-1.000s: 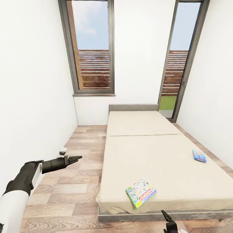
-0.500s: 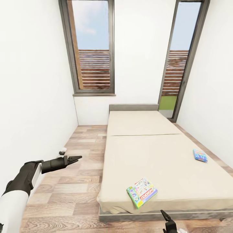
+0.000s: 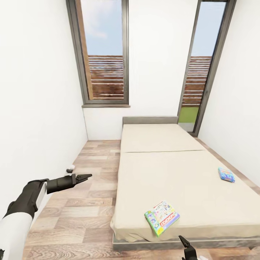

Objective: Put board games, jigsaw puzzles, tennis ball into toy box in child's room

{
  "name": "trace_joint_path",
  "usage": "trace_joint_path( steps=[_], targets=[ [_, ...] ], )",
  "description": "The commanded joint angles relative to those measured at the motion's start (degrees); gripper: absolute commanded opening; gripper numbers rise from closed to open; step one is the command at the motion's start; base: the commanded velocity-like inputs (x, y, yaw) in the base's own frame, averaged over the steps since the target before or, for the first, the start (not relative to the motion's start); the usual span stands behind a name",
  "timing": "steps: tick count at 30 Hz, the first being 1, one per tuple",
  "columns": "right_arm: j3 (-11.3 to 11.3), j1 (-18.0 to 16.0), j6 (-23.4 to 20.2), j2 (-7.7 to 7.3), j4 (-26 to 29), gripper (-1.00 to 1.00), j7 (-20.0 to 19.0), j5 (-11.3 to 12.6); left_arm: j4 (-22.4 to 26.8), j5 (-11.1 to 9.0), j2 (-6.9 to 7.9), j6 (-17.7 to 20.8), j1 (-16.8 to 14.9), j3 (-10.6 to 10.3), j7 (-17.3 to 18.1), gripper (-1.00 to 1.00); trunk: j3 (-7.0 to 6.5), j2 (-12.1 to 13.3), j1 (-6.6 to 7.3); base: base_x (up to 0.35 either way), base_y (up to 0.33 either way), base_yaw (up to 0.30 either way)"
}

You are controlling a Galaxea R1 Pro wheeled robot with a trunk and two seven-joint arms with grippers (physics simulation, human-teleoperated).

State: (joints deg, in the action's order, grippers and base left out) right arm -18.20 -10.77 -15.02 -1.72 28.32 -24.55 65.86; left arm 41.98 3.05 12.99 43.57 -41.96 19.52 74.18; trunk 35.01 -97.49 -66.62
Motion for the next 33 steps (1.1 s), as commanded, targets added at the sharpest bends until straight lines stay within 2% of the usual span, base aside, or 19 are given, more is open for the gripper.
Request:
trace_joint_path(
  steps=[1,12,14,16,18,22,33],
  targets=[
    [-0.3,0.0,-0.6,0.00,0.0,1.00,-0.1,0.5,0.0,0.3,-0.11,0.6,-0.1,0.2,0.4,1.00,0.06,0.0,-0.02,0.162,0.001,0.000],
    [0.0,-0.3,-0.9,0.05,0.0,1.00,0.2,0.4,0.0,0.4,-0.33,0.5,-0.1,0.2,0.4,1.00,0.06,0.0,-0.02,0.042,0.000,0.000],
    [0.0,-0.7,-1.1,0.05,0.0,1.00,1.2,0.3,0.0,0.4,-0.33,0.5,-0.1,0.2,0.4,1.00,0.06,0.0,-0.02,0.003,0.000,0.000],
    [0.1,-1.0,-1.5,0.05,-0.1,1.00,3.4,0.3,0.0,0.4,-0.33,0.5,-0.1,0.2,0.4,1.00,0.06,0.0,-0.02,0.001,0.000,0.000],
    [0.1,-1.3,-2.7,0.07,-0.1,1.00,7.2,0.3,0.0,0.4,-0.33,0.5,-0.1,0.2,0.4,1.00,0.06,0.0,-0.02,0.000,0.000,0.000],
    [0.1,-1.7,-3.6,0.21,-0.1,1.00,10.4,0.2,0.0,0.4,-0.33,0.5,-0.1,0.1,0.3,1.00,0.06,0.0,-0.02,0.000,0.000,0.000],
    [0.4,-2.5,-4.1,0.74,0.0,1.00,11.4,0.0,0.0,0.4,-0.40,0.5,-0.1,0.1,0.1,1.00,0.06,0.0,-0.02,0.000,0.000,0.000]
  ],
)
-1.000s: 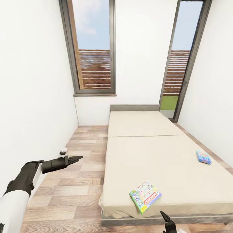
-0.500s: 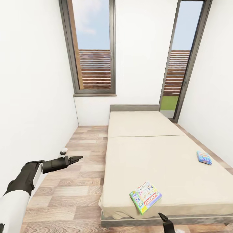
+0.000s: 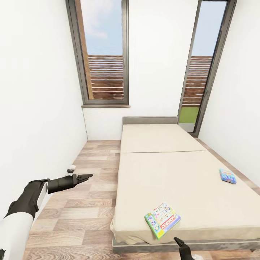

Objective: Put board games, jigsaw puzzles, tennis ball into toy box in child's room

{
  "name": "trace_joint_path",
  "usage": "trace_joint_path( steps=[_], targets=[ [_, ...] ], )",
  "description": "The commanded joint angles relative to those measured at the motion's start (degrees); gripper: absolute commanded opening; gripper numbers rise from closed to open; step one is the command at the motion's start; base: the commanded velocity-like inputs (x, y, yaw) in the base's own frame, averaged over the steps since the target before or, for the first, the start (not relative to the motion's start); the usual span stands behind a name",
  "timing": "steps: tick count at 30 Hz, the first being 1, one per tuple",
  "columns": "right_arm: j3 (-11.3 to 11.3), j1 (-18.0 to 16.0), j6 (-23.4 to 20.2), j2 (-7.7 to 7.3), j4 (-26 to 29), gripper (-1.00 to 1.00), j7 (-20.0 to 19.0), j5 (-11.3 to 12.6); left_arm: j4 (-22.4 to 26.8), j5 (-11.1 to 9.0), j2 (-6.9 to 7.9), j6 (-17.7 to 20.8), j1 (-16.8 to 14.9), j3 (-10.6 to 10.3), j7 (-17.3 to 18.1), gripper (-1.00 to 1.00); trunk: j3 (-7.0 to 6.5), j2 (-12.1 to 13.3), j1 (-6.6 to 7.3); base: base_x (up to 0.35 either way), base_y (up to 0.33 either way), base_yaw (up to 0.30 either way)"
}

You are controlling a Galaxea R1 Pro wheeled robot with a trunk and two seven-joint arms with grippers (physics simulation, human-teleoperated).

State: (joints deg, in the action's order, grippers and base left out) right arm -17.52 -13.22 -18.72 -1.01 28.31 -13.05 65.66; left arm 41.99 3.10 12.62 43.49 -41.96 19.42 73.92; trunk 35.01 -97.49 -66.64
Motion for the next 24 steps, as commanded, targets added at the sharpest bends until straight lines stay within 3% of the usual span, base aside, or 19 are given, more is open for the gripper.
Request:
trace_joint_path(
  steps=[1,2,5,8,17,24],
  targets=[
    [0.5,-0.2,-0.5,0.19,0.0,1.00,-0.1,0.2,0.0,0.3,-0.04,0.6,-0.1,0.2,0.3,1.00,0.06,0.0,0.01,0.000,0.000,0.000],
    [1.2,-0.3,-0.5,0.25,0.0,1.00,-0.1,0.2,0.0,0.3,-0.04,0.6,-0.1,0.2,0.3,1.00,0.06,0.0,0.01,0.000,0.000,0.000],
    [6.3,-1.0,-0.4,0.39,0.0,1.00,-0.1,0.2,0.0,0.4,-0.05,0.6,-0.1,0.2,0.3,1.00,0.06,0.0,0.01,0.000,0.000,0.000],
    [9.1,-1.8,-0.3,0.45,0.0,1.00,-0.1,0.2,0.0,0.4,-0.05,0.6,-0.1,0.2,0.3,1.00,0.06,0.0,0.01,0.000,0.000,0.000],
    [10.7,-2.1,-0.3,0.44,0.1,1.00,-0.4,0.1,0.0,0.4,-0.05,0.6,-0.1,0.2,0.3,1.00,0.06,0.0,0.01,0.000,0.000,0.000],
    [10.9,-2.2,0.0,0.31,0.3,1.00,-4.8,-0.4,0.0,0.5,-0.05,0.6,-0.1,0.2,0.2,1.00,0.06,0.0,0.01,0.000,0.000,0.000]
  ],
)
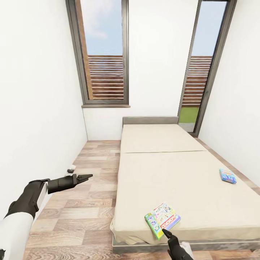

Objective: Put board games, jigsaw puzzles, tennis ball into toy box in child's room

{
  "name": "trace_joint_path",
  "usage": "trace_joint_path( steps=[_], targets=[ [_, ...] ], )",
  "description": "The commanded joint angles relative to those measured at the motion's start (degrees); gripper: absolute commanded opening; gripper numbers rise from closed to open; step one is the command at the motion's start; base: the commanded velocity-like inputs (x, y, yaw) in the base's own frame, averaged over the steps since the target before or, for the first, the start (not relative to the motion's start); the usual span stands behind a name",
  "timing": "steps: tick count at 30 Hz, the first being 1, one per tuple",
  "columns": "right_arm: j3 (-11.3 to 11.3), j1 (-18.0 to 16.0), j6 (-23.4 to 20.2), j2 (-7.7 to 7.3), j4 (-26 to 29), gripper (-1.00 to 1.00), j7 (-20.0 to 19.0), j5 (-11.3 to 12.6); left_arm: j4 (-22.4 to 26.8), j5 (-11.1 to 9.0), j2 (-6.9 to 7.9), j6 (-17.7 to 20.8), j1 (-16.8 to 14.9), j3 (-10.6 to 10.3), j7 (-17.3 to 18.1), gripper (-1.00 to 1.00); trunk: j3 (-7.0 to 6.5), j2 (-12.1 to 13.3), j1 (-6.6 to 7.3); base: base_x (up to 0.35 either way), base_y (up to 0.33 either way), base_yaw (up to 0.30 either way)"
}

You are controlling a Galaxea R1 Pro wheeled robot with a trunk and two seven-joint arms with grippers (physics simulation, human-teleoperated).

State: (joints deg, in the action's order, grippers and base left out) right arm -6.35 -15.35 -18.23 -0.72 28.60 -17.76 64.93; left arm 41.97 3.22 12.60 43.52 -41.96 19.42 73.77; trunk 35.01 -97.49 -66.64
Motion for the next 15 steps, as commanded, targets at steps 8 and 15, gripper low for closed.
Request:
trace_joint_path(
  steps=[8,15],
  targets=[
    [-0.3,0.0,-0.3,-0.19,0.0,1.00,-2.2,-2.7,0.0,0.5,-0.03,0.6,-0.1,0.1,0.2,1.00,0.06,0.0,0.01,0.000,0.000,0.000],
    [-0.3,0.0,-0.3,-0.30,-0.1,1.00,-2.4,-3.1,0.0,0.6,-0.03,0.7,-0.1,0.1,0.2,1.00,0.06,0.0,0.01,0.005,0.000,0.000]
  ],
)
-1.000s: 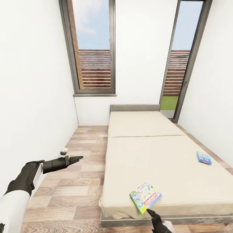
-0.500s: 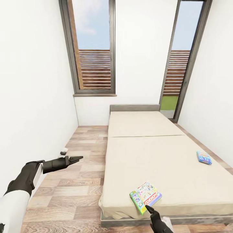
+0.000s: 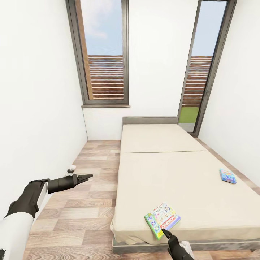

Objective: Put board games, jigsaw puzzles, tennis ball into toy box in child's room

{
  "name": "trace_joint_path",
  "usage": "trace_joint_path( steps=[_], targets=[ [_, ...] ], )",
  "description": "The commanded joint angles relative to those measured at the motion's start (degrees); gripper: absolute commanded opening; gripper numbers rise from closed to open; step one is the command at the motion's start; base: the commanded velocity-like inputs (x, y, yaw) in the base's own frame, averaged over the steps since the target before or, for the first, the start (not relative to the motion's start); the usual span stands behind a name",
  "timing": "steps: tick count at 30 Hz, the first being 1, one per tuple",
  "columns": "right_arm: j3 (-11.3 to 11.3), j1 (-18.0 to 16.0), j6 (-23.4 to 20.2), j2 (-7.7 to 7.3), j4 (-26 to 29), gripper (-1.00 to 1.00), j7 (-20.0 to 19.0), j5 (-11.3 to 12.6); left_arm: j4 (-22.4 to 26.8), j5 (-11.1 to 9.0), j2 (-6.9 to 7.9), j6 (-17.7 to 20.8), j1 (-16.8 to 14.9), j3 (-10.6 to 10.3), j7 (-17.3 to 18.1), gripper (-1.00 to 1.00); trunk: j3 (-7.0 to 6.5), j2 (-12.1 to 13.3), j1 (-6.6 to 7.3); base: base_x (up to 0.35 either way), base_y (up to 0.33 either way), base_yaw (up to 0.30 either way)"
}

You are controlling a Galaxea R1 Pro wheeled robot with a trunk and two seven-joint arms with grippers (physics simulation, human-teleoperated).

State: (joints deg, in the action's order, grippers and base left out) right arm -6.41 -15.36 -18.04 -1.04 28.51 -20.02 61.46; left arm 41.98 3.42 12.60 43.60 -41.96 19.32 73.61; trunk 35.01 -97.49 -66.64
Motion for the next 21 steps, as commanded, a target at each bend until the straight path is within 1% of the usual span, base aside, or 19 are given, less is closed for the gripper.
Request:
trace_joint_path(
  steps=[1,8,21],
  targets=[
    [-0.3,0.0,-0.5,0.04,0.0,1.00,-0.1,0.4,0.0,0.4,-0.03,0.6,-0.1,0.2,0.4,1.00,0.06,0.0,0.00,0.070,-0.019,0.000],
    [-0.3,0.0,-0.4,-0.01,-0.1,1.00,0.0,0.3,0.0,0.4,-0.03,0.6,-0.1,0.2,0.4,1.00,0.06,0.0,0.00,0.108,-0.072,0.000],
    [-0.3,0.0,-0.4,0.07,-0.1,1.00,-0.1,0.3,0.0,0.4,-0.07,0.6,-0.1,0.2,0.4,1.00,0.06,0.0,0.00,0.018,-0.009,0.000]
  ],
)
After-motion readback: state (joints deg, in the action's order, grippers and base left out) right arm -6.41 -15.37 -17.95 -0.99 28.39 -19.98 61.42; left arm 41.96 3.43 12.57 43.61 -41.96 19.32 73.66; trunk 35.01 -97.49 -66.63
